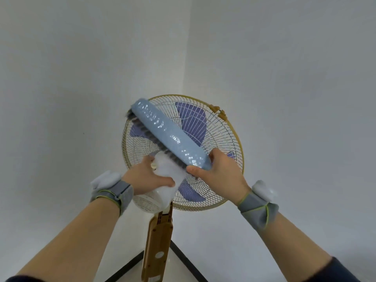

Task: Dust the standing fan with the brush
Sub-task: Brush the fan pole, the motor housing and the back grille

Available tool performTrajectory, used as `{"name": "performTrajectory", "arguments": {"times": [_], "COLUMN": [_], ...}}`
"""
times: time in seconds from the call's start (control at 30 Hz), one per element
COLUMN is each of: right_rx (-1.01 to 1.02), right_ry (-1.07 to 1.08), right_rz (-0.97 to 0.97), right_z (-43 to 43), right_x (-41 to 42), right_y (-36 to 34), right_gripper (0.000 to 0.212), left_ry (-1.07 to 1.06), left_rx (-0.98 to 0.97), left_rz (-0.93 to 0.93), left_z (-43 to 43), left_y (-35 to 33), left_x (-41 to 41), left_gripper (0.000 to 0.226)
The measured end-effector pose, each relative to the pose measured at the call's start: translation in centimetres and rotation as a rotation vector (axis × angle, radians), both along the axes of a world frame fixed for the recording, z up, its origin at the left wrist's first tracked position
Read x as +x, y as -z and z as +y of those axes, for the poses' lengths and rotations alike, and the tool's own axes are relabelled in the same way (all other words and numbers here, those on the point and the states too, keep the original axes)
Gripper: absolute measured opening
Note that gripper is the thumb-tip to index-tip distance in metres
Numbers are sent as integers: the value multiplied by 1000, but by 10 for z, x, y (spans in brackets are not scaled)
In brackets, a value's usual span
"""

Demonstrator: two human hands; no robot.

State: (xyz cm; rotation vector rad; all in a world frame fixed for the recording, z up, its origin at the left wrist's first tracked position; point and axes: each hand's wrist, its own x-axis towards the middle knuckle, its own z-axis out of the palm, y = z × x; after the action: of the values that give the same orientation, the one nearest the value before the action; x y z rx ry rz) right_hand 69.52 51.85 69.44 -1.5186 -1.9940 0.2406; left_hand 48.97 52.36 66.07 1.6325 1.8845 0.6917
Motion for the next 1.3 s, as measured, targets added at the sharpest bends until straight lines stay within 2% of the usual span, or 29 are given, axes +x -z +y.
{"name": "performTrajectory", "arguments": {"times": [0.2, 0.47, 0.57, 0.67, 0.87, 0.97, 1.07, 1.2, 1.3], "right_rx": [54, 312, 305, 114, 33, 103, 219, 198, 301], "right_ry": [153, 341, 253, 75, -13, -41, -52, -123, -123], "right_rz": [-276, -432, -413, -425, -770, -945, -1118, -1122, -1195], "right_z": [20, 22, 18, 13, 22, 26, 28, 32, 39], "right_x": [-9, -13, -28, -53, -89, -111, -132, -142, -151], "right_y": [-46, -117, -127, -120, -101, -96, -94, -112, -116], "right_gripper": [58, 59, 61, 60, 53, 51, 42, 29, 25], "left_ry": [47, 89, 95, 97, -31, 5, -19, 56, 62], "left_rx": [-1, 1, 13, -2, -1, 20, -36, -19, -2], "left_rz": [12, 32, 40, -27, -277, -319, -283, -231, -239], "left_z": [-2, 4, 2, -4, -12, -11, -12, -11, -8], "left_y": [0, 2, 1, -2, 3, 4, 4, 4, 6], "left_x": [-2, -4, -3, -9, -13, -14, -15, -18, -22], "left_gripper": [113, 110, 112, 118, 121, 128, 121, 109, 105]}}
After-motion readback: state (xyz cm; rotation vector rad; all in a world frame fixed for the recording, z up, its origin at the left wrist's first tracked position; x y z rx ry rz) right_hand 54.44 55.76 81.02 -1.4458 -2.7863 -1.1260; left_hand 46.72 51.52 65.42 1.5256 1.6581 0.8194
